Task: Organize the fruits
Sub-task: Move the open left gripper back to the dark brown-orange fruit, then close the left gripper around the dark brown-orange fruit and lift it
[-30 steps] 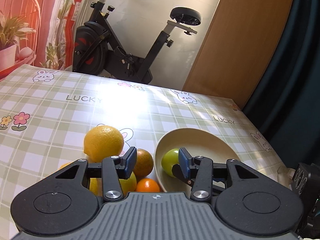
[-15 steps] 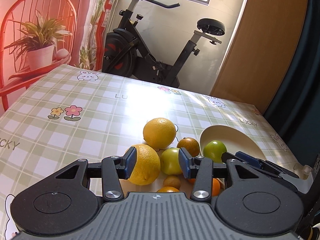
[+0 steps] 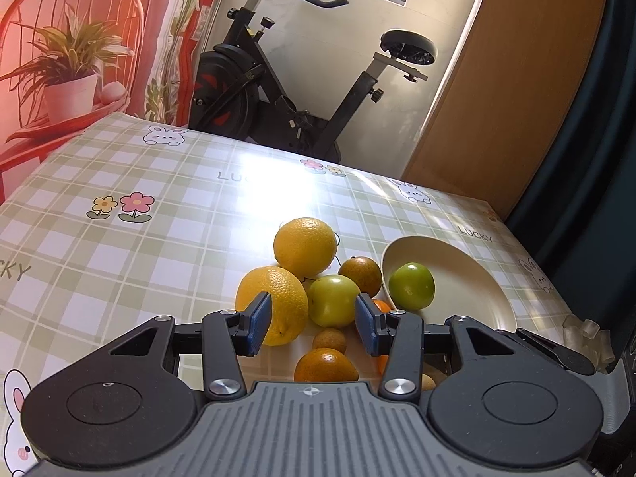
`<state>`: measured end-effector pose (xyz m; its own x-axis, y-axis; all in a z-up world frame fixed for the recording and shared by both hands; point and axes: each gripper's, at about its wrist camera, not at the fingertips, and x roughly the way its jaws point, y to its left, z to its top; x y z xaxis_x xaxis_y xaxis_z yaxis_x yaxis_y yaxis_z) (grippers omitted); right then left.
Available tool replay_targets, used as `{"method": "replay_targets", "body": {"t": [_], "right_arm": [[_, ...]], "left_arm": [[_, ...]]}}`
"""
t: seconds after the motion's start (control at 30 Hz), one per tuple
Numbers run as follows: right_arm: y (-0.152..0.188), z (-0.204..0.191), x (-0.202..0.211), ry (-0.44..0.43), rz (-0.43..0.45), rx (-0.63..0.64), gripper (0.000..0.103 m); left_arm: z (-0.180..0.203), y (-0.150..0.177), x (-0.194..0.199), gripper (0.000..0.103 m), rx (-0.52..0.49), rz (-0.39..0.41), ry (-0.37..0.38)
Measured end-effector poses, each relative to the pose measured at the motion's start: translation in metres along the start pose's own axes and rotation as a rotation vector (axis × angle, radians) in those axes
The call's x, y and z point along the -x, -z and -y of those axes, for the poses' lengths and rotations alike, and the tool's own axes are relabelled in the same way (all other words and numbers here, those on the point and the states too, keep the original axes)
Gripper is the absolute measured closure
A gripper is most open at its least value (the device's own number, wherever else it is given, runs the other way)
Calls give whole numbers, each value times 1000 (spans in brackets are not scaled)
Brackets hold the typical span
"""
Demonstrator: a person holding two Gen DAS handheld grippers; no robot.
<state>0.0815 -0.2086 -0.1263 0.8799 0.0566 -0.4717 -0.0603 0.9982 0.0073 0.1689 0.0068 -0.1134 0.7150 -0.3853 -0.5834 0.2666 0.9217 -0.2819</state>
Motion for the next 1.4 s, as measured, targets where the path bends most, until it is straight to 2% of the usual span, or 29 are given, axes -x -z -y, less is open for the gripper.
{"method": "replay_targets", "body": {"t": [0.3,0.43,0.6,0.7,0.73,0.83,1.03,1.13,1.4], "right_arm": [[1,-37,-13,-113,-77,110,55],[2,-54,-20,-161,-119,199,55],[1,-64,-28,-194,-165,243,55],[1,-62,-33,-193,-194,217,55],[1,-62,-34,-193,-200,213,55],[2,-63,-38,-192,-225,217,55],[3,-67,-43,-185,-242,226,55],[6,-69,-45,-174,-247,230,55],[14,-71,-45,-141,-236,192,55]], "left_arm": [[-15,13,4,56,13,8,-4],[-22,18,4,55,59,38,-58],[-34,18,-2,53,91,-20,-110],[-43,19,-3,49,138,-51,-90],[-44,19,-4,44,145,-60,-85],[-42,21,-7,44,139,-73,-19],[-24,27,-12,45,79,-87,67],[-19,31,-17,45,82,-106,106],[-19,42,-34,46,117,-154,135]]}}
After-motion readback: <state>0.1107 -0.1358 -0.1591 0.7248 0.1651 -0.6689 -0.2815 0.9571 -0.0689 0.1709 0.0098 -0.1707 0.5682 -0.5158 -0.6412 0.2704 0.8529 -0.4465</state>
